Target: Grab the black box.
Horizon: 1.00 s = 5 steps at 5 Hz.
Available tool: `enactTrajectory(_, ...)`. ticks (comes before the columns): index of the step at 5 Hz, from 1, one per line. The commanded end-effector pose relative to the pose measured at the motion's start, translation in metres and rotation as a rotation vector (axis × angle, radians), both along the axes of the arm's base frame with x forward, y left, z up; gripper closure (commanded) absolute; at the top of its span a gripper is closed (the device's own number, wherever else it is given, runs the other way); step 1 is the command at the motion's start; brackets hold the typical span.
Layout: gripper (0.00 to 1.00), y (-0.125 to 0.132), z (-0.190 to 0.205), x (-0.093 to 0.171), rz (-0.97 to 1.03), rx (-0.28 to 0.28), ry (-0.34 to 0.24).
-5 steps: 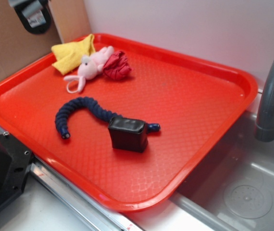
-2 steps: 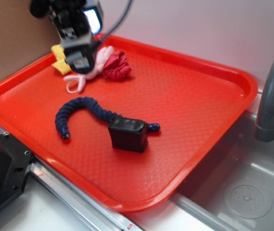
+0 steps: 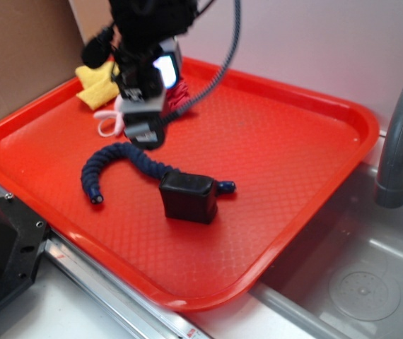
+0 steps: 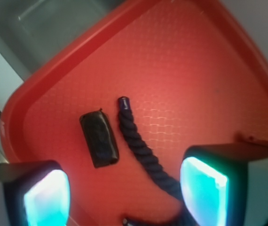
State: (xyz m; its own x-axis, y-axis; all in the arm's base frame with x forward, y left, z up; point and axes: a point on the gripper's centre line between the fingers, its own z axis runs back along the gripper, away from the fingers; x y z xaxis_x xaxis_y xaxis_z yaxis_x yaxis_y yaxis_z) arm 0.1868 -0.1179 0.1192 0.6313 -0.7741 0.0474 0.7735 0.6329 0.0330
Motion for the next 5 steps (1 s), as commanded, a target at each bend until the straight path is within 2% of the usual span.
enactTrajectory(1,0.0,-0.017,-0.032,0.0,-0.107,0.026,0.027)
enactTrajectory(3,0.0,-0.034,-0.071,-0.009,-0.212,-0.006,0.077)
enactTrajectory(5,0.0,-0.027,-0.092,-0.006,-0.189,0.027,0.109)
